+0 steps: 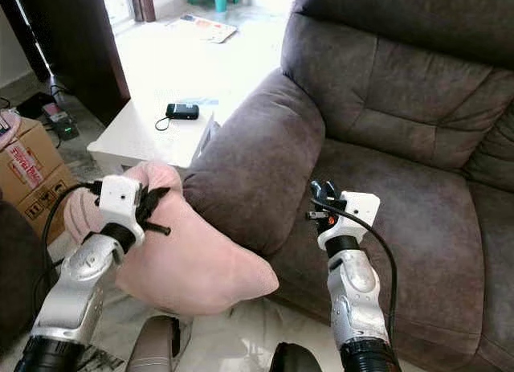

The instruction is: Move the pillow to the sofa from floor

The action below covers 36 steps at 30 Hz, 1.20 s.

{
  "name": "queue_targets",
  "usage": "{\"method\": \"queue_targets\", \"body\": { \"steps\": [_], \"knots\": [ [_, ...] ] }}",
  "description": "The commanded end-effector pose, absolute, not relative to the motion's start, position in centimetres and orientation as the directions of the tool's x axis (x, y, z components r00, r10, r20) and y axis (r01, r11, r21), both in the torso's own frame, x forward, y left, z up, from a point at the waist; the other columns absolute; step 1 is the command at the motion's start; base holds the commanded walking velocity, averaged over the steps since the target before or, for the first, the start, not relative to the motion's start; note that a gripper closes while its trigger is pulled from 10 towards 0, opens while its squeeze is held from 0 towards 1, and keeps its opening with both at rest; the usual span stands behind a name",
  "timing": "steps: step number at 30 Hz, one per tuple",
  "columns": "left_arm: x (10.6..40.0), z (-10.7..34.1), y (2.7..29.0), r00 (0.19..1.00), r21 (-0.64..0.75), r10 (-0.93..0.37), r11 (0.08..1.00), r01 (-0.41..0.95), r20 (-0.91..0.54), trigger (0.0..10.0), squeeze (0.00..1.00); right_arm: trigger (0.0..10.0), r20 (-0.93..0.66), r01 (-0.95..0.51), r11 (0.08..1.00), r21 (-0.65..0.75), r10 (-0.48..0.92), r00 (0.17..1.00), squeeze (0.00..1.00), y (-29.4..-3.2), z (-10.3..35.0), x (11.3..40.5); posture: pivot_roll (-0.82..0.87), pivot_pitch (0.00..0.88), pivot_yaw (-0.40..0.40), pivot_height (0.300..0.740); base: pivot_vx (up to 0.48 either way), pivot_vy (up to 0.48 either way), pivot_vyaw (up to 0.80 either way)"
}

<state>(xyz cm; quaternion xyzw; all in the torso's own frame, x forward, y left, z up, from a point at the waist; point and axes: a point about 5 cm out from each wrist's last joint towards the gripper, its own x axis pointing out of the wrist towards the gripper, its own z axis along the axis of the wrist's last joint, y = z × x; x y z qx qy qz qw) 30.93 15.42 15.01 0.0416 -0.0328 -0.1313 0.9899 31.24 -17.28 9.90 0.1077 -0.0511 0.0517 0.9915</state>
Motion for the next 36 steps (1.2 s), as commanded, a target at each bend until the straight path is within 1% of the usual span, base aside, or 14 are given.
{"method": "queue_targets", "body": {
  "steps": [1, 7, 10, 12, 14, 16, 18, 20, 25, 27, 36],
  "knots": [
    [31.1, 20.6, 13.4, 0.894, 0.125, -0.350, 0.936, 0.328, 0.279, 10.0, 0.00, 10.0, 0.105, -0.104, 0.975, 0.197, 0.085, 0.991, 0.00, -17.7, 9.9, 31.4, 0.17, 0.000, -0.113, 0.628, 0.000, 0.000, 0.00],
    [31.0, 23.4, 11.6, 0.845, 0.097, -0.414, 0.909, 0.406, 0.337, 10.0, 0.00, 10.0, 0.095, -0.104, 0.976, 0.191, 0.087, 0.992, 0.00, -17.8, 9.8, 31.6, 0.17, 0.000, -0.113, 0.628, 0.000, 0.000, 0.00],
    [30.9, 24.2, 11.3, 0.836, 0.085, -0.419, 0.905, 0.418, 0.355, 10.0, 0.00, 10.0, 0.089, -0.104, 0.976, 0.190, 0.089, 0.992, 0.00, -17.8, 9.7, 31.6, 0.17, 0.000, -0.112, 0.628, 0.000, 0.000, 0.00],
    [31.1, 25.6, 11.2, 0.822, 0.055, -0.409, 0.904, 0.424, 0.397, 10.0, 0.00, 10.0, 0.092, -0.108, 0.975, 0.195, 0.091, 0.992, 0.00, -17.6, 9.7, 31.7, 0.18, 0.000, -0.111, 0.628, 0.000, 0.000, 0.00],
    [31.2, 26.1, 11.1, 0.817, 0.037, -0.407, 0.902, 0.431, 0.408, 10.0, 0.00, 10.0, 0.095, -0.109, 0.974, 0.201, 0.091, 0.991, 0.00, -17.5, 9.8, 31.8, 0.18, 0.000, -0.107, 0.628, 0.000, 0.000, 0.00],
    [31.3, 25.9, 11.1, 0.821, 0.040, -0.411, 0.901, 0.432, 0.396, 10.0, 0.00, 10.0, 0.102, -0.112, 0.973, 0.201, 0.093, 0.990, 0.00, -17.4, 9.9, 31.9, 0.18, 0.000, -0.104, 0.628, 0.000, 0.000, 0.00],
    [31.3, 23.5, 11.6, 0.858, 0.099, -0.405, 0.914, 0.394, 0.316, 10.0, 0.00, 10.0, 0.137, -0.115, 0.972, 0.204, 0.088, 0.987, 0.00, -17.2, 10.3, 31.9, 0.18, 0.000, -0.099, 0.628, 0.000, 0.000, 0.00],
    [31.2, 22.6, 11.8, 0.872, 0.101, -0.391, 0.920, 0.379, 0.295, 10.0, 0.00, 10.0, 0.151, -0.116, 0.970, 0.214, 0.084, 0.985, 0.00, -17.1, 10.5, 31.9, 0.18, 0.000, -0.096, 0.628, 0.000, 0.000, 0.00],
    [30.9, 21.5, 12.5, 0.904, 0.070, -0.331, 0.943, 0.325, 0.272, 10.0, 0.00, 10.0, 0.151, -0.108, 0.970, 0.217, 0.076, 0.986, 0.00, -17.2, 10.4, 31.7, 0.18, 0.000, -0.090, 0.651, 0.000, 0.000, 0.00],
    [30.8, 21.6, 12.4, 0.902, 0.066, -0.334, 0.942, 0.328, 0.272, 10.0, 0.00, 10.0, 0.148, -0.105, 0.970, 0.217, 0.073, 0.986, 0.00, -17.3, 10.3, 31.6, 0.18, 0.000, -0.089, 0.670, 0.000, 0.000, 0.00],
    [31.0, 21.9, 12.3, 0.897, 0.074, -0.340, 0.940, 0.333, 0.283, 10.0, 0.00, 10.0, 0.153, -0.106, 0.970, 0.220, 0.073, 0.985, 0.00, -17.0, 10.3, 31.8, 0.18, 0.000, -0.085, 0.721, 0.000, 0.000, 0.00]
  ]
}}
